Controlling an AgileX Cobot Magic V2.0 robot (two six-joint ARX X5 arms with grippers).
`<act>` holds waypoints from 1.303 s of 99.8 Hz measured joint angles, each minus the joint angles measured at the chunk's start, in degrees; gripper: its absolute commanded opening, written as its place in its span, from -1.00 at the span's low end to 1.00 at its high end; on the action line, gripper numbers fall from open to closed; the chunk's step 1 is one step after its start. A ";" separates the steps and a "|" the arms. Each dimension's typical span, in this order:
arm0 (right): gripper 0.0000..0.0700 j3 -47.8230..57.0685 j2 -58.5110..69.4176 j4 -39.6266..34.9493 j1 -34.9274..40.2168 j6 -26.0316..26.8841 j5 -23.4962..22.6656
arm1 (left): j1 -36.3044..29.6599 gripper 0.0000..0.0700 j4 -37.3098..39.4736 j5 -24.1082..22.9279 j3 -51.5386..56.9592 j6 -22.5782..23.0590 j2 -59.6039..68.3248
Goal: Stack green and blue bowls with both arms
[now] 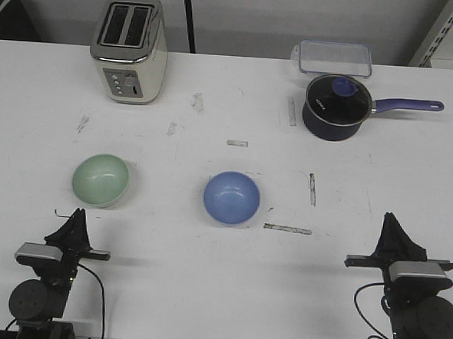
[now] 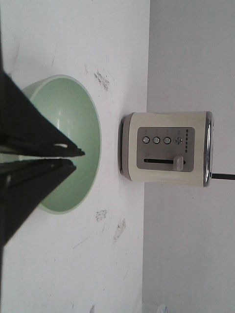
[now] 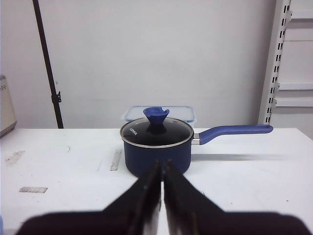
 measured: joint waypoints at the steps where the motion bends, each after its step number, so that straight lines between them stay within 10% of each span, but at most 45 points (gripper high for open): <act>1: -0.99 0.00 0.00 0.00 0.00 -0.02 0.00 | 0.00 -0.99 0.09 0.00 0.00 0.00 0.00; 68: -0.99 0.00 0.00 0.00 0.00 0.00 0.00 | 0.00 -0.99 -3.02 -0.02 24.57 0.07 24.52; 130: -0.99 0.00 0.00 0.00 0.00 0.00 0.00 | 0.90 -0.99 -44.89 1.14 60.24 -4.37 63.89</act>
